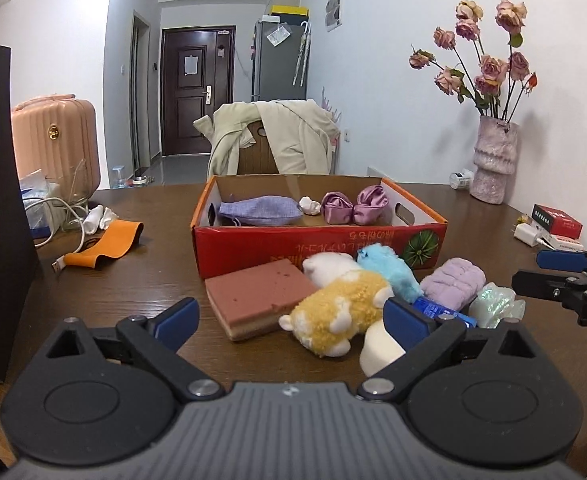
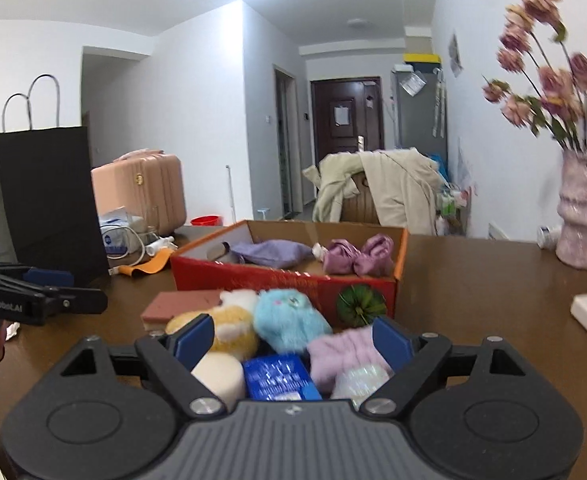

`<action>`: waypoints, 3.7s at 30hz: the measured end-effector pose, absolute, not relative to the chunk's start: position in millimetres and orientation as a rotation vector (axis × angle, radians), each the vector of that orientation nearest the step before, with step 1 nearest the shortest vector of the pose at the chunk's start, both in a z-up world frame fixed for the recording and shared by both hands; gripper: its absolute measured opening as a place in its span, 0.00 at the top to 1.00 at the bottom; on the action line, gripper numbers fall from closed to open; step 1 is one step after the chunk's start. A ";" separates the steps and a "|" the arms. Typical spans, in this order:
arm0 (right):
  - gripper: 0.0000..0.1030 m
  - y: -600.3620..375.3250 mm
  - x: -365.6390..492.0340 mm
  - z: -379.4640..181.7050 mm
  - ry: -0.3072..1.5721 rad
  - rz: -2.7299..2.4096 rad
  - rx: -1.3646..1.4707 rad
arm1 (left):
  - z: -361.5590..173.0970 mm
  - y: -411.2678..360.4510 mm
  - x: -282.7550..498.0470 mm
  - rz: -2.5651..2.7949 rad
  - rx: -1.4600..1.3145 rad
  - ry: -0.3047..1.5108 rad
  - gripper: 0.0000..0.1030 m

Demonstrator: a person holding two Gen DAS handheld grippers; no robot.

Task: Organize soft objects
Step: 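Lift both tools out of the box back over the item pile, then grasp the round white sponge with the left tool while the right grasps the clear glitter bag, then carry the round sponge and glitter bag into the box and open both tools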

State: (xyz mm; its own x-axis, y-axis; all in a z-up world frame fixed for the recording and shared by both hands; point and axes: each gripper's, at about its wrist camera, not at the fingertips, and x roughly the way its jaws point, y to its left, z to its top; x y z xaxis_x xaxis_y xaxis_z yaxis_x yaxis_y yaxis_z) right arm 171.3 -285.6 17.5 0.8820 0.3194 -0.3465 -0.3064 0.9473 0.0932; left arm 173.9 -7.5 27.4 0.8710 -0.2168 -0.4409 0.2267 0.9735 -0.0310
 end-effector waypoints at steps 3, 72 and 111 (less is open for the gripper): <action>0.18 -291.8 172.2 12.3 0.387 0.307 0.052 | 24.0 -13.6 176.3 -0.251 0.013 0.469 0.03; 0.65 -305.0 149.1 -13.6 0.487 0.264 0.108 | 5.9 -71.9 160.2 -0.339 0.028 0.532 0.42; 0.44 -151.6 490.8 11.1 0.662 0.455 0.216 | 24.8 31.0 394.5 -0.208 0.072 0.498 0.22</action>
State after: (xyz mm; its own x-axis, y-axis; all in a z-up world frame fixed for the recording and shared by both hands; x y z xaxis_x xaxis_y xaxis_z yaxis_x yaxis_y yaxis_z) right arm 490.8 -151.6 11.1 0.6955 0.4717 -0.5420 -0.3367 0.8803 0.3341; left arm 394.5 31.0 24.8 0.8581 -0.1805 -0.4807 0.2155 0.9763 0.0180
